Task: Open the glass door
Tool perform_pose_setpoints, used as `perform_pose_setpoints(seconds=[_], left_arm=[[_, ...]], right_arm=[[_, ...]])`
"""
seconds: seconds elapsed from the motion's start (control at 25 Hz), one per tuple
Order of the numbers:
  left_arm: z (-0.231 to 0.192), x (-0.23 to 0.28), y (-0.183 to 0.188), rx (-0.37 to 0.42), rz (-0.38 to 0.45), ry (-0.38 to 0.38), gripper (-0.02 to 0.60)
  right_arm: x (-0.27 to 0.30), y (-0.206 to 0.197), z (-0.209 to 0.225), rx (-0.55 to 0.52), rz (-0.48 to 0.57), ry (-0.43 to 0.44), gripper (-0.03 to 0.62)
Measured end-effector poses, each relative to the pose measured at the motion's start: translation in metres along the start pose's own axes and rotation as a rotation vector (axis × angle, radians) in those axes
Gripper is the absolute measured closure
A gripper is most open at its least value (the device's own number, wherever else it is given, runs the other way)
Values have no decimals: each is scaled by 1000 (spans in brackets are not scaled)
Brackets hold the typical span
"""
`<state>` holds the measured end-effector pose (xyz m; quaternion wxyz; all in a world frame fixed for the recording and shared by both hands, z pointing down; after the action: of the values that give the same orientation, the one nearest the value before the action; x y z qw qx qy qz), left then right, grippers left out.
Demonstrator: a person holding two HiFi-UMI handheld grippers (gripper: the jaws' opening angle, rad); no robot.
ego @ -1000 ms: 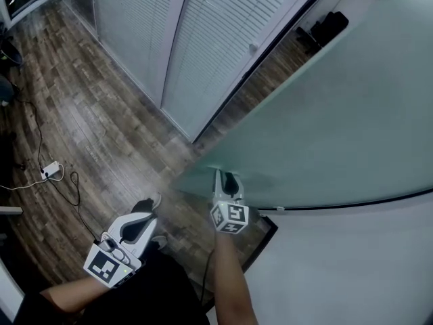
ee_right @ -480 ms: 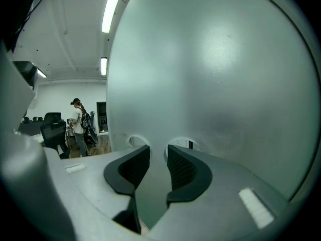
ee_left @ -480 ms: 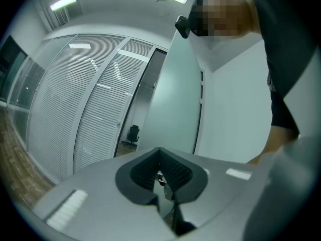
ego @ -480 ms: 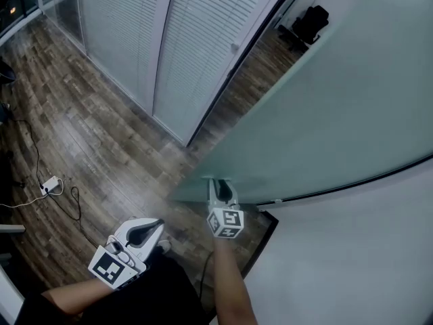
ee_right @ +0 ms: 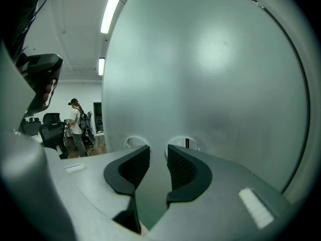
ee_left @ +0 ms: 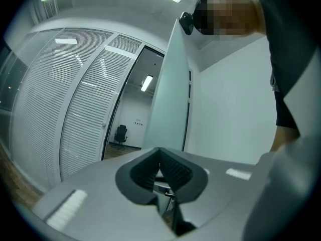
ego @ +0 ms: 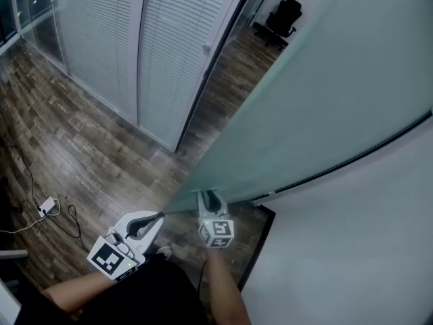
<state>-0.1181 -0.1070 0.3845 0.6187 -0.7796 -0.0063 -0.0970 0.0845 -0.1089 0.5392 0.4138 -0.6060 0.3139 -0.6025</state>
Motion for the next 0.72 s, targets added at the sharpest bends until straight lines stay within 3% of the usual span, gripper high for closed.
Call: perform_pose_setpoints(seconds=[0.12,0.24,0.56,0.72], left_arm=[[3,7,5,23,1,-28,580],[9,14,5,25,-3,-45,523],[25,29,8,73,18,-75,502],[25,40,4,83,-38,-50,495]], right_arm=[[-10,-4,-3,7,8,-4,484],[-19,-7,-5,11,10,-7,484],[-42,-24,-17,21,25,-14,482],[-51,-28,-18,11,22,-4,482]])
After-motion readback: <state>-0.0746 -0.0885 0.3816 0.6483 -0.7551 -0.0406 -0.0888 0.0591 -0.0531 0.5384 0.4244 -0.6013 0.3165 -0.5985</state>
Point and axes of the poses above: the fingertips, and each gripper's own axes: x forward along the fingers, z to its right, y out of its top, the point moved 3 cm from there along -x, backward along the fingers, and after that the axes turned 13 degrees about -z, right-handed, at the moved point
